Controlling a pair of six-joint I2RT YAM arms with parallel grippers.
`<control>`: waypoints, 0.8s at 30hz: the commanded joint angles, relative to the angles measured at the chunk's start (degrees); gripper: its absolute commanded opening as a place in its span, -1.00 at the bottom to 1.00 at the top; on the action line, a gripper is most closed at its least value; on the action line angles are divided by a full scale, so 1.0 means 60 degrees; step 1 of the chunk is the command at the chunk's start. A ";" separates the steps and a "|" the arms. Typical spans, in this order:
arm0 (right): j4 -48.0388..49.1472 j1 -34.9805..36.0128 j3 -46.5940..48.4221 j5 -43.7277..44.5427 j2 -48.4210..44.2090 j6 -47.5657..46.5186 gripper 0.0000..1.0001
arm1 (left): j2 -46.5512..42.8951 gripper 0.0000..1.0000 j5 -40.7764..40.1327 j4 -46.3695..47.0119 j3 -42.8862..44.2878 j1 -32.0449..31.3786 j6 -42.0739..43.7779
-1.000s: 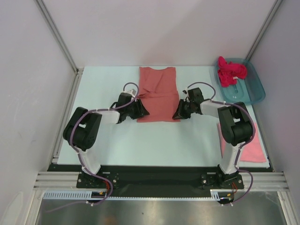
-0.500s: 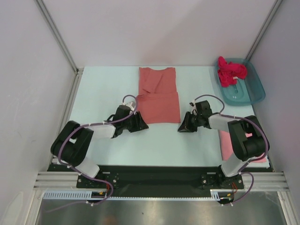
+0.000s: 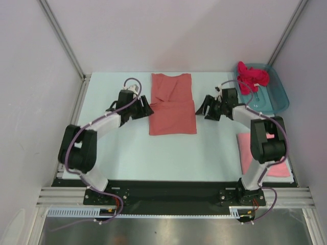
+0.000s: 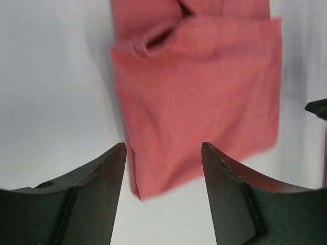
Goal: Fold and stack the t-shirts
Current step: Fold the tshirt
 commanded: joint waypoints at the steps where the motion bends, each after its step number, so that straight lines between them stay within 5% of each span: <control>1: 0.0891 -0.0213 0.1548 -0.0632 0.1327 -0.0201 0.46 | 0.1585 0.31 0.0315 0.0185 0.1187 0.0421 0.0707; 14: 0.1681 -0.0287 0.4539 -0.1600 0.4479 -0.0024 0.39 | 0.3832 0.31 0.0653 0.0464 0.3152 0.0684 0.1177; 24: 0.2414 -0.0287 0.4833 -0.1850 0.5168 0.0708 -0.35 | 0.4755 0.02 0.1619 0.1284 0.4103 0.1007 0.0709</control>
